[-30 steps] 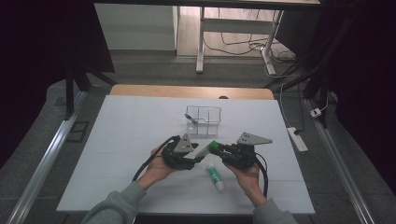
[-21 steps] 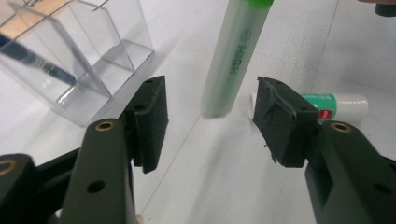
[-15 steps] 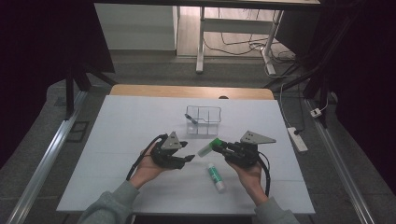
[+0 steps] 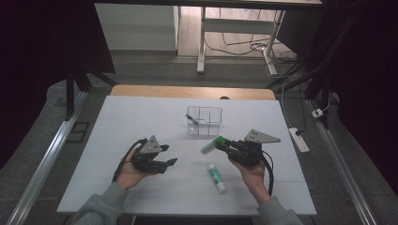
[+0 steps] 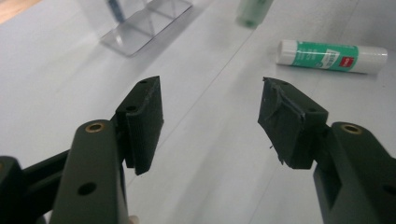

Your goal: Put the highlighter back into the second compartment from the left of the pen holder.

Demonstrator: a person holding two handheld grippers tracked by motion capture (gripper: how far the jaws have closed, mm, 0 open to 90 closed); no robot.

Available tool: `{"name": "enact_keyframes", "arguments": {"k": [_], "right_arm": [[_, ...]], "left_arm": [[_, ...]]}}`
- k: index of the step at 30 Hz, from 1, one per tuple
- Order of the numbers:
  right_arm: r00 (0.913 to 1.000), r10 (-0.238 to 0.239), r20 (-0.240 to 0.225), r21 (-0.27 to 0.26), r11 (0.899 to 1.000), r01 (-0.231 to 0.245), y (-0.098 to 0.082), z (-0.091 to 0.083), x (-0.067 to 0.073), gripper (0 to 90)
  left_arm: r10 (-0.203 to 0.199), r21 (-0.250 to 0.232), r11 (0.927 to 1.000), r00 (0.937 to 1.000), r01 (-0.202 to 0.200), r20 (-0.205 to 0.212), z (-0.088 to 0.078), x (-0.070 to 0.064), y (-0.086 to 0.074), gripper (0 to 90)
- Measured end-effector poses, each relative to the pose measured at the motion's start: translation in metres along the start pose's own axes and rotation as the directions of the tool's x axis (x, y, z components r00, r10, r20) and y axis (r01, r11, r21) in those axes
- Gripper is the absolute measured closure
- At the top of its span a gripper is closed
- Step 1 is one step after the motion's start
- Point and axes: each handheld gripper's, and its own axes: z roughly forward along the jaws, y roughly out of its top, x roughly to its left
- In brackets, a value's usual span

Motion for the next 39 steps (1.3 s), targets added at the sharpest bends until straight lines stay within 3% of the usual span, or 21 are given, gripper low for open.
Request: {"name": "enact_keyframes", "arguments": {"k": [9, 17, 31, 39], "right_arm": [[1.0, -0.006, 0.005, -0.018, 1.0, 0.006, 0.004, -0.003, 0.0, 74.3], [0.9998, -0.002, 0.02, -0.042, 0.999, 0.003, 0.008, -0.007, -0.003, 74.2], [0.9997, -0.004, 0.025, -0.052, 0.999, 0.005, 0.012, -0.009, -0.004, 74.3], [0.999, -0.014, 0.041, -0.063, 0.998, 0.017, 0.019, -0.011, -0.005, 74.3]], "left_arm": [[-0.074, 0.003, 0.9973, 0.9967, 0.074, -0.035, -0.021, 0.008, -0.031, 38.2], [-0.092, 0.021, 0.9954, 0.9934, 0.094, -0.069, -0.03, 0.009, -0.05, 37.4], [-0.139, 0.023, 0.9897, 0.9863, 0.141, -0.089, -0.036, 0.015, -0.068, 36.6], [-0.143, 0.032, 0.9886, 0.9849, 0.147, -0.097, -0.038, 0.016, -0.073, 36.2]]}}
